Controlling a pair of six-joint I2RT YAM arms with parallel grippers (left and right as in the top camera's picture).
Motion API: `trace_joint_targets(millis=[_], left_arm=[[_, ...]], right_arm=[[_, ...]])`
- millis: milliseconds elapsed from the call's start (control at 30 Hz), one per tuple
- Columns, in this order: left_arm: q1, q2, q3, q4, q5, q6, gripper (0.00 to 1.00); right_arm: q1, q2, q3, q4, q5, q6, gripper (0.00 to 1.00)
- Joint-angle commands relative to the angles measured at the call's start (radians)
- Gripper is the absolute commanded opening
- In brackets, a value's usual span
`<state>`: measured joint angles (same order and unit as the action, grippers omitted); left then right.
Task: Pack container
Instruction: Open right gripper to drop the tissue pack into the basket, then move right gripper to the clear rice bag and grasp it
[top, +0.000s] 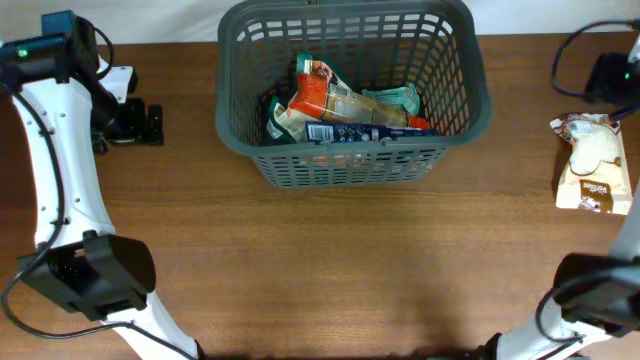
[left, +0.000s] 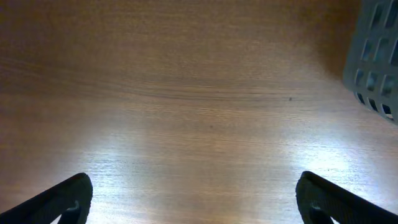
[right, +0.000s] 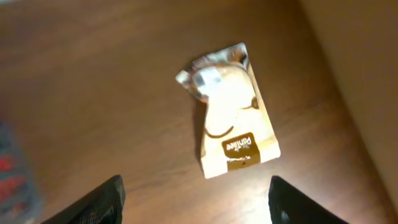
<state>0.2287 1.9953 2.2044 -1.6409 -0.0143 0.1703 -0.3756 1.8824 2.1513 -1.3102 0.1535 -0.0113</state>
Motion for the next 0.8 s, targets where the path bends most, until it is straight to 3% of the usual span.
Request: trace_joint_targets(millis=[0, 233, 767], left_arm=[[0.005, -0.021, -0.004, -0.001, 0.011, -0.013, 0.99], [0.005, -0.021, -0.004, -0.001, 0.011, -0.013, 0.99], [0.005, -0.021, -0.004, -0.001, 0.011, -0.013, 0.99]], right_arm=[[-0.045, 0.048, -0.132, 0.081, 0.008, 0.020, 0.71], [-0.090, 0.161, -0.281, 0.240, 0.008, 0.020, 0.72], [-0.117, 0.367, -0.283, 0.380, 0.024, -0.067, 0.71]])
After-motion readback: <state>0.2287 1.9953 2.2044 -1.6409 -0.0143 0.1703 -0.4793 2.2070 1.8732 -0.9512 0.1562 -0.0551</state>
